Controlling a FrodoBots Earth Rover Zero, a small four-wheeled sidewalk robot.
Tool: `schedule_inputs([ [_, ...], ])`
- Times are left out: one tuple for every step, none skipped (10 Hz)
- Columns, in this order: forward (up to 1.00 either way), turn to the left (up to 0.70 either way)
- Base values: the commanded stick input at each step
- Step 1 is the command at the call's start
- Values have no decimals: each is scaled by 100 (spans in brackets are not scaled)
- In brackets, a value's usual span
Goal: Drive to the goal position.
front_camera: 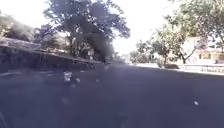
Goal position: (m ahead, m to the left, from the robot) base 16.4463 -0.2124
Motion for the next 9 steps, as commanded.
schedule_inputs([
  [100,5],
  [100,0],
  [100,0],
  [100,0],
  [100,0],
  [100,0],
  [100,0],
  [100,0],
  [100,0],
])
